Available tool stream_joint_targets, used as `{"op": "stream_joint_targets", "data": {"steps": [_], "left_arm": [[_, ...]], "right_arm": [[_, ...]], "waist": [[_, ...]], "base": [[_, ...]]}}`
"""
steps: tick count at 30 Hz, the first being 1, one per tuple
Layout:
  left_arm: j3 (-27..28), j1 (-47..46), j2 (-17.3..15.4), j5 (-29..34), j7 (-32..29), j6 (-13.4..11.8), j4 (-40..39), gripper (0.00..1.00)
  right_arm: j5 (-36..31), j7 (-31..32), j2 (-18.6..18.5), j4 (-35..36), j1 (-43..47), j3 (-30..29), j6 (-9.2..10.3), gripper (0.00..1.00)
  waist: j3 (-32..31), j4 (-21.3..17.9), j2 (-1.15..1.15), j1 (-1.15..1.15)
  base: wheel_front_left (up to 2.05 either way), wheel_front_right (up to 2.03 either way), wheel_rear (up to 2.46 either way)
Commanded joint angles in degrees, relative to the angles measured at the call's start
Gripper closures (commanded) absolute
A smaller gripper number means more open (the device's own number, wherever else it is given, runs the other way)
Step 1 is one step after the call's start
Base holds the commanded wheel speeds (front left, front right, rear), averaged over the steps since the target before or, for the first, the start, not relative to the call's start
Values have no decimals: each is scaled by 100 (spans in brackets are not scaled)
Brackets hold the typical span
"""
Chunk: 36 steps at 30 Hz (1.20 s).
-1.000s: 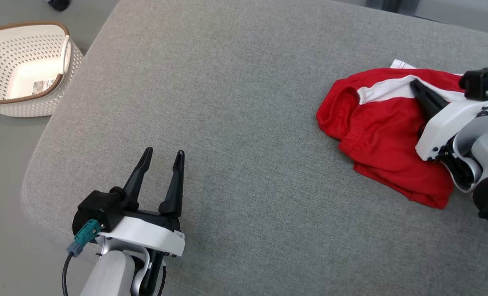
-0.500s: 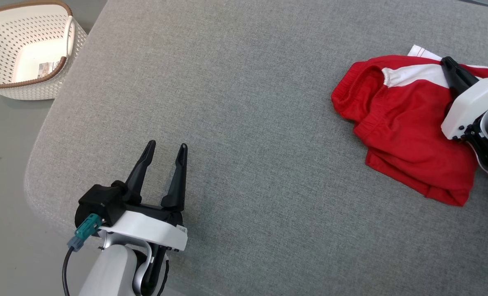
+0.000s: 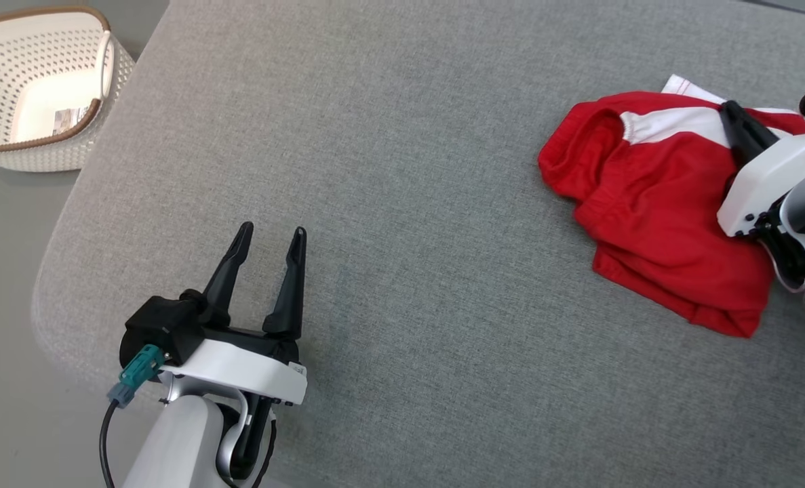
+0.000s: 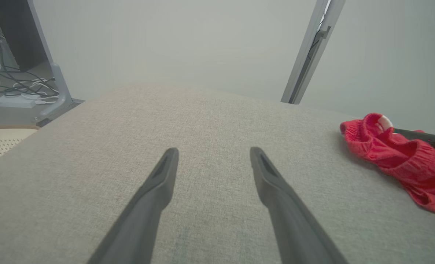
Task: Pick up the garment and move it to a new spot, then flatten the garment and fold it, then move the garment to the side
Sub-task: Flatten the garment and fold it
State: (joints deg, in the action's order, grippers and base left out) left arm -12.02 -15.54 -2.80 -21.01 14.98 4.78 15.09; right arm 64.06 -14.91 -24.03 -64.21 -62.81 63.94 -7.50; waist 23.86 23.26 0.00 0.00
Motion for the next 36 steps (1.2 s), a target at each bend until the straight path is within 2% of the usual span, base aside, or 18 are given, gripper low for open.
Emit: {"op": "stream_joint_targets", "data": {"steps": [1, 9, 18, 23, 28, 36], "left_arm": [[59, -1, -27, 57, 18, -6, 9, 0], [160, 163, -29, 184, 18, 30, 63, 0], [307, 541, -28, 322, 18, -8, 128, 0], [510, 799, -25, 407, 18, -66, 134, 0], [656, 967, -29, 435, 18, -84, 82, 0], [741, 1072, -28, 436, 18, -89, 65, 0]], "right_arm": [[27, -29, 27, 30, 115, 20, 2, 100], [-181, -33, 69, 503, 277, -340, 1, 100], [-772, -34, 103, 1335, 1073, -1125, 1, 100], [-1511, -27, 230, 1820, 1760, -1833, 1, 100], [-2301, -24, 394, 2346, 2469, -2716, 1, 100], [-3485, -24, 709, 3266, 3778, -4276, 1, 100]], "waist": [[-162, -116, 0, 0], [-870, -500, 0, 0], [-1936, -1076, 0, 0], [-2386, -1452, 0, 0], [-2584, -1800, 0, 0], [-2698, -2069, 0, 0]], "base": [[0, 0, 0], [0, 0, 0], [0, 0, 0], [0, 0, 0], [0, 0, 0], [0, 0, 0]]}}
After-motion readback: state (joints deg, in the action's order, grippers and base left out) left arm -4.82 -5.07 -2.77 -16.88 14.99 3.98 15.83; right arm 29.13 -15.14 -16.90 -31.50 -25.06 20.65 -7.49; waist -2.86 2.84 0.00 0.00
